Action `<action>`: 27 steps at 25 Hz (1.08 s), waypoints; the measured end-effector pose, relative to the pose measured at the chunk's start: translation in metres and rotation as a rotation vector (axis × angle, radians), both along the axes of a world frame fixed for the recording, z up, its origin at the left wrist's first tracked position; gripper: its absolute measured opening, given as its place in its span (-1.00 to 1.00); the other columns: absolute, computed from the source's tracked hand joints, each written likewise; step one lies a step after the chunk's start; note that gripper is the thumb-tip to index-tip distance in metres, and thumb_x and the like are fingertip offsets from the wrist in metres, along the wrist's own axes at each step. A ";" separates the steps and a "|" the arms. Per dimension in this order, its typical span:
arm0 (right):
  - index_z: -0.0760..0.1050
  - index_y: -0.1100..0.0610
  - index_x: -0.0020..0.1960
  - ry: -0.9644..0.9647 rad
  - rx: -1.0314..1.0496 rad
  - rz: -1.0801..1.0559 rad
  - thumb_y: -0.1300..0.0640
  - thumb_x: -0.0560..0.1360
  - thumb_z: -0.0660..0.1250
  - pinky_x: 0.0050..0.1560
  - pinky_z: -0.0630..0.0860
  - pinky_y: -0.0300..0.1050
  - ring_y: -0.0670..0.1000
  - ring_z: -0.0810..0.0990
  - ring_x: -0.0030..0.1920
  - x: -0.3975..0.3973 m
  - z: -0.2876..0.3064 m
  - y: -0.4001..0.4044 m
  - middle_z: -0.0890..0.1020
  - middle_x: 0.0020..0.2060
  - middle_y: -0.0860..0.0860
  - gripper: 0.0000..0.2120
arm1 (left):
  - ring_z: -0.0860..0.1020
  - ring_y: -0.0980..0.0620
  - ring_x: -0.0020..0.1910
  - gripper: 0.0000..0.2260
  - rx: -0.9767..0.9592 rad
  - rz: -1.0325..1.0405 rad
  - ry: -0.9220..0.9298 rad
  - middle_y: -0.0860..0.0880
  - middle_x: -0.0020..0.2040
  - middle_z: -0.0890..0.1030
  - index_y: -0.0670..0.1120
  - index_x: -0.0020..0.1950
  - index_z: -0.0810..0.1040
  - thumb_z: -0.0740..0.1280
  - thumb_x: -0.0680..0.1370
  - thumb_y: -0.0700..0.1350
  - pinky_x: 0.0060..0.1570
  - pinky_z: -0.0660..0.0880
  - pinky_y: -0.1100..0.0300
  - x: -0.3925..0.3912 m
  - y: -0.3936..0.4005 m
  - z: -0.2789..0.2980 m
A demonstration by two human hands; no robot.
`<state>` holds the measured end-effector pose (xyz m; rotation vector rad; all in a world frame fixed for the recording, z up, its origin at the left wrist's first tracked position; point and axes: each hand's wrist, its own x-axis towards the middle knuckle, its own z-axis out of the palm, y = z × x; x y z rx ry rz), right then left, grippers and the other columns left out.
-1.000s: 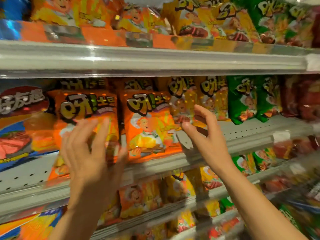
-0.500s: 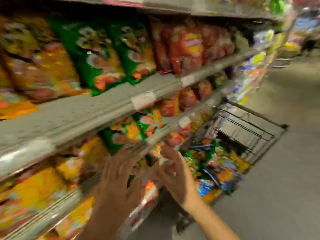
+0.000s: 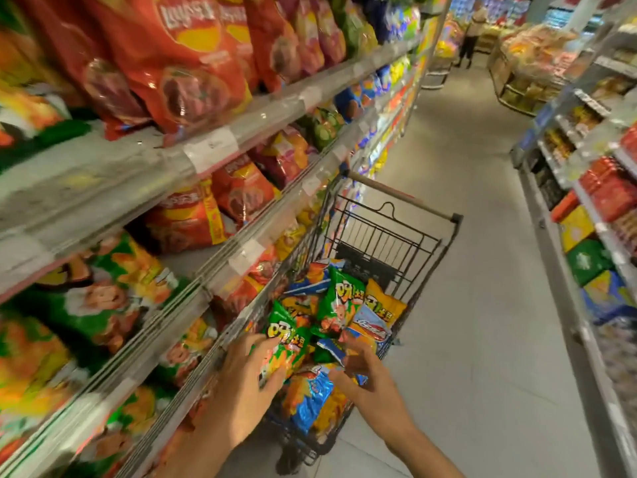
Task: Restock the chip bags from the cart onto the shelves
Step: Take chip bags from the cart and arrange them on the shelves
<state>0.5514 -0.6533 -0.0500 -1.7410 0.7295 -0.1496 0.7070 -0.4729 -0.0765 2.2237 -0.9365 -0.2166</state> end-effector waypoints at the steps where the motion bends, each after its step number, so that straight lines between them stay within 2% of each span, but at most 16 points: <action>1: 0.43 -0.15 0.35 0.051 0.023 -0.044 0.02 0.51 0.50 0.11 0.56 -0.20 -0.13 0.60 0.10 0.004 -0.008 -0.008 0.62 0.07 -0.08 -0.53 | 0.44 0.01 0.30 -0.63 0.034 -0.005 0.056 0.00 0.26 0.46 -0.09 0.35 0.55 0.44 0.55 -0.10 0.31 0.26 0.28 0.013 -0.010 -0.011; 3: 0.43 0.03 0.40 0.148 0.132 -0.143 0.11 0.51 0.51 -0.02 0.56 -0.21 -0.11 0.63 -0.08 0.012 -0.021 -0.019 0.65 0.00 -0.01 -0.50 | 0.45 -0.04 0.29 -0.64 0.119 -0.034 0.160 -0.06 0.24 0.45 -0.12 0.36 0.53 0.41 0.58 -0.10 0.31 0.29 0.22 0.036 -0.026 -0.029; 5: 0.37 0.12 0.45 0.231 0.238 -0.229 0.12 0.52 0.49 -0.15 0.52 -0.28 -0.14 0.60 -0.18 0.023 -0.035 -0.027 0.66 0.00 0.00 -0.44 | 0.44 -0.03 0.26 -0.66 0.155 -0.060 0.270 -0.06 0.20 0.42 -0.13 0.35 0.52 0.39 0.59 -0.09 0.23 0.29 0.23 0.056 -0.038 -0.047; 7: 0.30 0.12 0.51 0.310 0.302 -0.302 0.09 0.55 0.47 -0.06 0.51 -0.18 -0.07 0.60 -0.10 0.033 -0.053 -0.037 0.65 0.08 0.05 -0.39 | 0.46 -0.06 0.25 -0.67 0.191 -0.017 0.353 -0.06 0.18 0.43 -0.12 0.33 0.54 0.41 0.58 -0.10 0.19 0.32 0.22 0.073 -0.048 -0.066; 10: 0.26 0.13 0.53 0.408 0.398 -0.402 0.05 0.56 0.45 0.10 0.50 0.02 0.10 0.57 0.07 0.046 -0.075 -0.049 0.57 0.24 0.16 -0.36 | 0.43 -0.08 0.33 -0.58 0.313 0.002 0.434 -0.11 0.28 0.46 -0.07 0.44 0.47 0.39 0.59 -0.04 0.30 0.33 0.14 0.087 -0.057 -0.081; 12: 0.28 0.15 0.53 0.448 0.415 -0.410 0.05 0.56 0.45 0.19 0.50 0.08 0.15 0.56 0.17 0.058 -0.091 -0.060 0.54 0.32 0.21 -0.38 | 0.44 -0.07 0.33 -0.55 0.403 0.015 0.467 -0.11 0.29 0.47 -0.04 0.47 0.44 0.39 0.59 -0.03 0.28 0.32 0.17 0.097 -0.063 -0.092; 15: 0.41 0.19 0.41 0.477 0.379 -0.410 0.07 0.54 0.48 0.15 0.55 0.04 0.13 0.61 0.13 0.084 -0.116 -0.086 0.62 0.23 0.17 -0.48 | 0.45 -0.08 0.31 -0.52 0.509 0.050 0.512 -0.11 0.25 0.48 -0.01 0.46 0.42 0.41 0.56 0.00 0.23 0.33 0.18 0.111 -0.076 -0.105; 18: 0.50 0.35 0.19 0.508 0.330 -0.476 0.11 0.52 0.50 0.14 0.54 0.19 0.29 0.62 0.10 0.109 -0.155 -0.119 0.64 0.07 0.32 -0.60 | 0.43 -0.06 0.34 -0.54 0.607 0.083 0.533 -0.09 0.32 0.45 -0.02 0.46 0.39 0.37 0.59 0.02 0.27 0.35 0.16 0.122 -0.101 -0.123; 20: 0.50 0.31 0.08 0.536 0.374 -0.549 0.02 0.49 0.52 0.06 0.53 0.08 0.20 0.61 0.04 0.121 -0.186 -0.143 0.62 0.01 0.26 -0.60 | 0.42 -0.07 0.36 -0.51 0.624 0.135 0.586 -0.14 0.36 0.44 -0.10 0.49 0.38 0.38 0.59 -0.04 0.29 0.30 0.19 0.125 -0.128 -0.140; 22: 0.48 0.26 0.09 0.567 0.483 -0.690 -0.04 0.45 0.56 0.02 0.51 0.01 0.11 0.60 0.04 0.131 -0.207 -0.156 0.62 0.02 0.17 -0.54 | 0.38 -0.11 0.43 -0.46 0.644 0.178 0.610 -0.22 0.43 0.40 -0.16 0.53 0.33 0.39 0.59 -0.05 0.34 0.27 0.18 0.127 -0.158 -0.153; 25: 0.51 0.21 0.31 0.575 0.709 -0.883 0.09 0.42 0.57 0.18 0.62 0.23 0.22 0.67 0.12 0.133 -0.233 -0.161 0.68 0.13 0.18 -0.47 | 0.19 -0.14 0.57 -0.38 0.676 0.127 0.590 -0.19 0.58 0.23 -0.08 0.59 0.23 0.36 0.60 0.05 0.47 0.25 -0.01 0.135 -0.210 -0.173; 27: 0.47 0.16 0.37 0.549 0.851 -0.905 0.21 0.42 0.55 0.17 0.61 0.34 0.25 0.69 0.11 0.129 -0.242 -0.169 0.68 0.14 0.20 -0.45 | 0.19 -0.13 0.56 -0.33 0.631 0.089 0.584 -0.13 0.58 0.24 -0.03 0.60 0.21 0.38 0.57 0.11 0.46 0.28 -0.08 0.140 -0.246 -0.185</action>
